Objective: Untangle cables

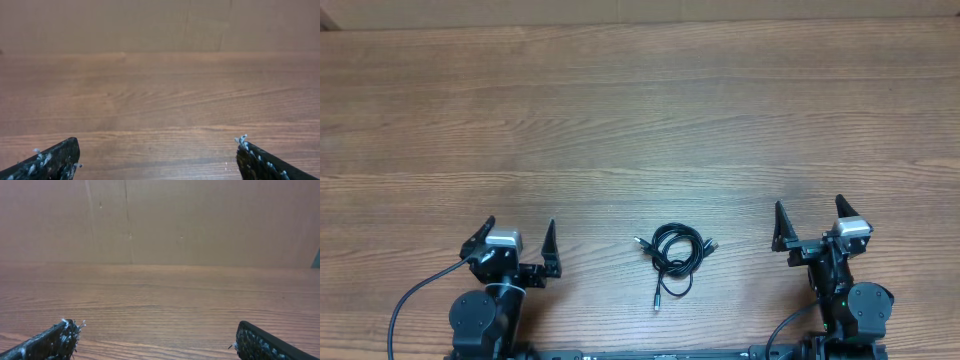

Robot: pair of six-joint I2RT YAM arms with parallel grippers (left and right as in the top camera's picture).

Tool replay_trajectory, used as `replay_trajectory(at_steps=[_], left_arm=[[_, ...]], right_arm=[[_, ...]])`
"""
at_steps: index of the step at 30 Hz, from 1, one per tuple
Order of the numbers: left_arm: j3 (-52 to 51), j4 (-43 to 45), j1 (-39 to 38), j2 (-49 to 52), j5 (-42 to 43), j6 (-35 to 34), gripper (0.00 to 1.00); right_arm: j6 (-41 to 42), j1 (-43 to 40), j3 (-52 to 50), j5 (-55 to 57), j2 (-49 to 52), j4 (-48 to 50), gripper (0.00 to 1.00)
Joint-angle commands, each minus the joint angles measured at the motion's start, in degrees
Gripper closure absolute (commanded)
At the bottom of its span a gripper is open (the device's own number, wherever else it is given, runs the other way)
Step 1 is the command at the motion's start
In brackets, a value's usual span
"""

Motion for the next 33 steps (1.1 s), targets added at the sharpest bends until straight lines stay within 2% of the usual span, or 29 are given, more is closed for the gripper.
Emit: replay_trajectory(at_steps=[1,15,22,33], left_arm=[[2.60,-1.25,0.33,-0.48,0.98,-1.81,0.00],[4.50,-3.72,0.33,-0.48,0.50,-0.04,0.00],[4.48,-4.39,0.33,-0.50,-3.96,0.39,0.00],[4.50,-5.33,0.33,-0.48,0.70,0.37,0.00]], right_arm=[[-0.28,0.48,-0.61,0.74,-0.68,0.17,0.00],[-0.28,0.48,-0.61,0.74,-0.68,0.20,0.00],[-0.28,0.48,-0.61,0.72,-0.68,0.17,0.00],[-0.28,0.48,-0.61,0.74,-0.68,0.17,0.00]])
